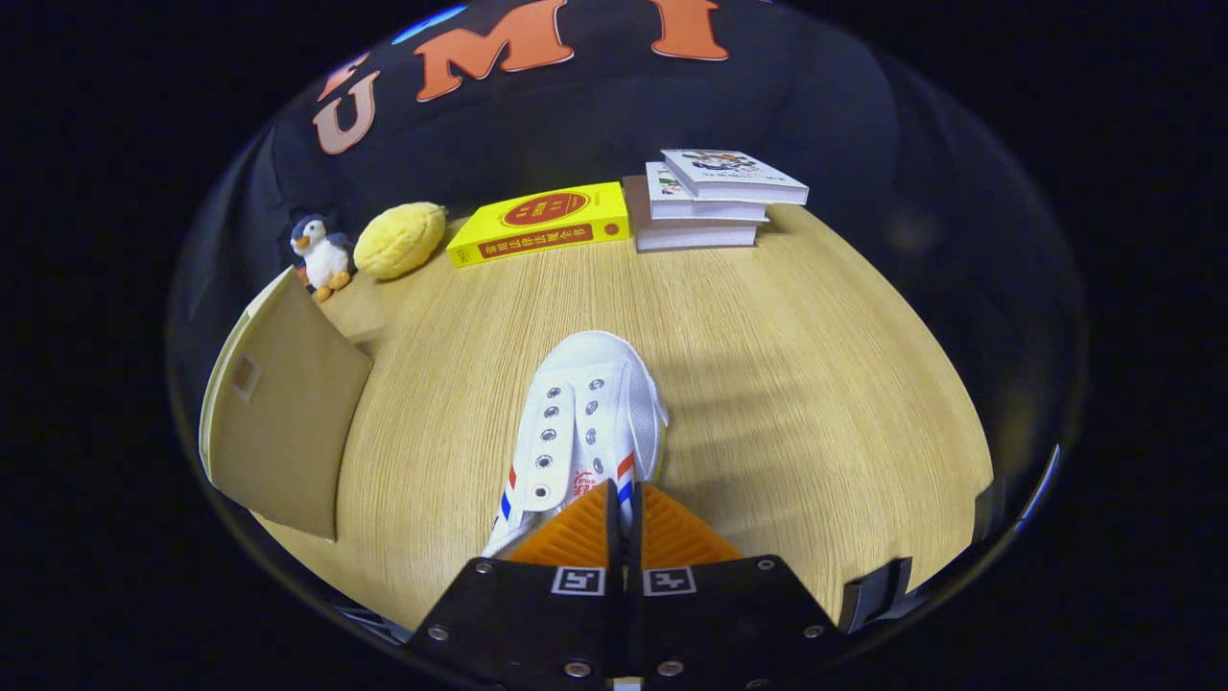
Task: Open the storage box then place both shoes into the box .Put the left shoe in first, then the right shoe, with the right side of both shoes facing outward in a uniform manner.
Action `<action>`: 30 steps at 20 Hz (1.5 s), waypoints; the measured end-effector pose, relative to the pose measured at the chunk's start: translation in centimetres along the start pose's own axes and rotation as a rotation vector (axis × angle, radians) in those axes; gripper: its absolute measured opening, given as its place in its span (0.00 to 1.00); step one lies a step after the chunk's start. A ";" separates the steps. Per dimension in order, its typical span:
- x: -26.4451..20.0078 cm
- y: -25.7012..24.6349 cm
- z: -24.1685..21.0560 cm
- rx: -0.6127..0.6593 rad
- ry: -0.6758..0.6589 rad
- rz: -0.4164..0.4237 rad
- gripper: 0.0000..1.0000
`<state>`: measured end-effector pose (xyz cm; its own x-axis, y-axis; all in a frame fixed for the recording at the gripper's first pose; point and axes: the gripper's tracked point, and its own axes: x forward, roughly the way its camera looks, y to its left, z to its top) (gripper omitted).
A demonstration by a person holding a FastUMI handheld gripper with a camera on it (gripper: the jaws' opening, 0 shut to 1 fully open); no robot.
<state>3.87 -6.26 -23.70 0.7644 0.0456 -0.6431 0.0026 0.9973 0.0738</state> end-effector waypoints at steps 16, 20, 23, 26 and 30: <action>-13.1 19.0 14.1 0.048 -0.290 0.135 0.00; -13.6 26.8 13.7 0.055 -0.283 0.211 0.00; -12.6 31.7 11.6 0.058 -0.246 0.260 0.00; -10.9 34.9 8.6 0.052 -0.189 0.270 0.00; -8.1 35.0 5.7 -0.003 -0.150 0.178 0.00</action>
<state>1.46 27.98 -11.57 0.8400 0.2116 -0.4996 -0.1425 0.9746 0.1730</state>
